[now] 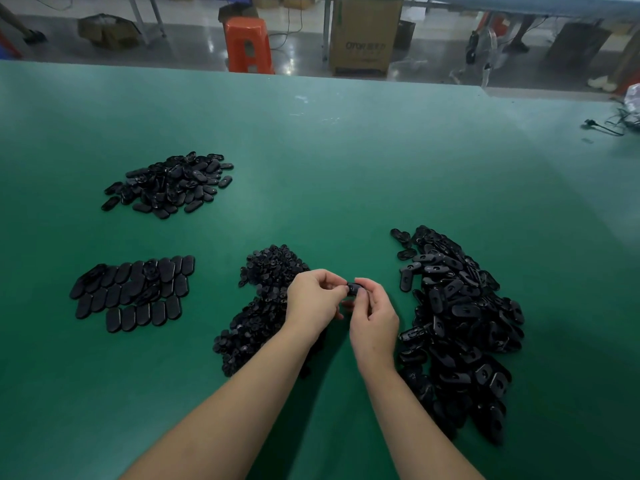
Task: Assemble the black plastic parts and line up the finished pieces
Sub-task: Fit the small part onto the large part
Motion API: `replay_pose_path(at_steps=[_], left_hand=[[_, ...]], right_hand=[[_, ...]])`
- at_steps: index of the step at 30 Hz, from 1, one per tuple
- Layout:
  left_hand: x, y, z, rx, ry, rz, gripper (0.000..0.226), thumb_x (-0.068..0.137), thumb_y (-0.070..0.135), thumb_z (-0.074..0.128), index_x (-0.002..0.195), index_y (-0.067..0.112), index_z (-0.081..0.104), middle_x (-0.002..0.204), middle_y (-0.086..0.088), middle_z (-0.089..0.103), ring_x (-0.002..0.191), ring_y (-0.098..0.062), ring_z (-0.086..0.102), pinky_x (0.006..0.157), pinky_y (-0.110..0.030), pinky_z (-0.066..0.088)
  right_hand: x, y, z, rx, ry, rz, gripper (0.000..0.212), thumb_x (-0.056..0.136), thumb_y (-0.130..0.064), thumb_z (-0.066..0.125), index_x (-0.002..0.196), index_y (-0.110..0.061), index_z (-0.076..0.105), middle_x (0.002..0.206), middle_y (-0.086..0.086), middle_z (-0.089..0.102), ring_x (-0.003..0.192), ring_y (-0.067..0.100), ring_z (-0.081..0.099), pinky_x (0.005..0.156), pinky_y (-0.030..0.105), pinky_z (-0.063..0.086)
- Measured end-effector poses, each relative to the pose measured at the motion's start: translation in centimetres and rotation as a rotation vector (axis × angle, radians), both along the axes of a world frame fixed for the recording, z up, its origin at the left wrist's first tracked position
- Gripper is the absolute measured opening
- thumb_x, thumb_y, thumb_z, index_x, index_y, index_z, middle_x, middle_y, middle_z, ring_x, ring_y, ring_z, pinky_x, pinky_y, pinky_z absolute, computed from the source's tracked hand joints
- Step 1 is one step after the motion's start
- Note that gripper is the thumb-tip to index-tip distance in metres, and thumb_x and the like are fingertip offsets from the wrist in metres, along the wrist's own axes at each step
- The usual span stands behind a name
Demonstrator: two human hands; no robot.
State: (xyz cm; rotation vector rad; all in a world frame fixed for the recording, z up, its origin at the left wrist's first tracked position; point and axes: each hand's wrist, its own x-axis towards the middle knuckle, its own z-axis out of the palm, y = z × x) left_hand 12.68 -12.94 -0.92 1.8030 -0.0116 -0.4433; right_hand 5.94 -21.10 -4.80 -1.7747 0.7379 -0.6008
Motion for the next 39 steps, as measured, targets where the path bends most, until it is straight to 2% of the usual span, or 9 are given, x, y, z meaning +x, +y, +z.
replay_pose_path(at_steps=[5, 11, 16, 21, 26, 28, 31, 35, 39], left_hand=[[-0.1, -0.6, 0.2, 0.090, -0.030, 0.029, 0.012, 0.082, 0.009, 0.073, 0.074, 0.017, 0.073, 0.068, 0.001, 0.072, 0.049, -0.014, 0.067, 0.048, -0.026, 0.053], [-0.4, -1.2, 0.4, 0.117, -0.036, 0.038, 0.010, 0.082, 0.014, 0.076, 0.074, 0.021, 0.074, 0.073, 0.005, 0.073, 0.072, -0.012, 0.071, 0.066, -0.029, 0.059], [-0.4, -1.4, 0.9, 0.204, -0.056, 0.025, 0.010, 0.083, 0.015, 0.075, 0.075, 0.021, 0.073, 0.073, 0.008, 0.072, 0.063, -0.003, 0.065, 0.051, -0.015, 0.045], [-0.4, -1.4, 1.5, 0.320, -0.164, -0.042, 0.012, 0.086, 0.017, 0.072, 0.075, 0.022, 0.071, 0.075, 0.011, 0.068, 0.059, -0.002, 0.059, 0.049, -0.014, 0.038], [0.2, -1.0, 1.8, 0.407, -0.234, -0.126, 0.011, 0.084, 0.018, 0.073, 0.075, 0.024, 0.072, 0.076, 0.010, 0.071, 0.075, -0.013, 0.067, 0.076, -0.032, 0.054], [0.7, -0.8, 1.9, 0.392, -0.213, -0.141, 0.013, 0.081, 0.019, 0.077, 0.073, 0.026, 0.069, 0.078, 0.009, 0.071, 0.079, -0.014, 0.067, 0.079, -0.033, 0.055], [1.3, -0.3, 1.9, 0.331, -0.156, -0.185, 0.017, 0.079, 0.020, 0.083, 0.089, 0.025, 0.070, 0.086, 0.007, 0.070, 0.081, -0.012, 0.066, 0.075, -0.027, 0.051], [1.7, 0.5, 1.7, 0.282, -0.139, -0.238, 0.010, 0.078, 0.017, 0.085, 0.085, 0.017, 0.078, 0.073, 0.006, 0.074, 0.065, -0.008, 0.068, 0.065, -0.018, 0.050], [1.7, 0.7, 1.5, 0.157, -0.077, -0.218, 0.007, 0.082, 0.006, 0.080, 0.087, 0.010, 0.078, 0.072, -0.004, 0.076, 0.071, -0.018, 0.075, 0.075, -0.032, 0.061]], right_hand=[[0.0, 0.0, 0.0, 0.021, -0.005, -0.003, 0.020, 0.103, -0.012, 0.053, 0.107, -0.024, 0.068, 0.096, -0.008, 0.075, 0.089, 0.010, 0.070, 0.082, 0.036, 0.058], [-0.1, 0.0, 0.1, 0.042, -0.023, -0.017, 0.020, 0.104, -0.012, 0.052, 0.106, -0.026, 0.066, 0.095, -0.010, 0.074, 0.083, 0.001, 0.070, 0.078, 0.026, 0.056], [-0.1, -0.1, 0.1, 0.023, 0.002, -0.029, 0.019, 0.103, -0.014, 0.052, 0.107, -0.024, 0.067, 0.094, -0.011, 0.074, 0.082, 0.002, 0.069, 0.077, 0.028, 0.057], [-0.1, 0.0, 0.3, 0.011, -0.003, -0.012, 0.021, 0.104, -0.012, 0.051, 0.106, -0.027, 0.065, 0.094, -0.015, 0.072, 0.084, -0.005, 0.067, 0.073, 0.014, 0.050], [-0.3, 0.2, 0.7, -0.012, -0.023, -0.002, 0.024, 0.102, -0.006, 0.052, 0.101, -0.026, 0.064, 0.090, -0.019, 0.069, 0.078, -0.012, 0.065, 0.066, 0.003, 0.044], [-0.3, 0.3, 0.8, -0.011, -0.023, 0.003, 0.028, 0.103, -0.006, 0.051, 0.099, -0.031, 0.063, 0.089, -0.018, 0.070, 0.078, -0.007, 0.067, 0.068, 0.007, 0.047], [-0.2, 0.3, 0.7, -0.010, 0.005, 0.009, 0.029, 0.104, -0.009, 0.049, 0.098, -0.035, 0.059, 0.090, -0.012, 0.070, 0.080, 0.006, 0.068, 0.074, 0.027, 0.055], [-0.1, 0.3, 0.7, -0.007, 0.039, 0.034, 0.018, 0.103, -0.013, 0.049, 0.103, -0.028, 0.060, 0.094, -0.004, 0.071, 0.086, 0.019, 0.069, 0.080, 0.044, 0.056], [-0.1, 0.4, 0.8, -0.045, 0.071, 0.065, 0.014, 0.103, -0.018, 0.050, 0.111, -0.025, 0.058, 0.099, -0.005, 0.069, 0.089, 0.019, 0.067, 0.081, 0.046, 0.054]])
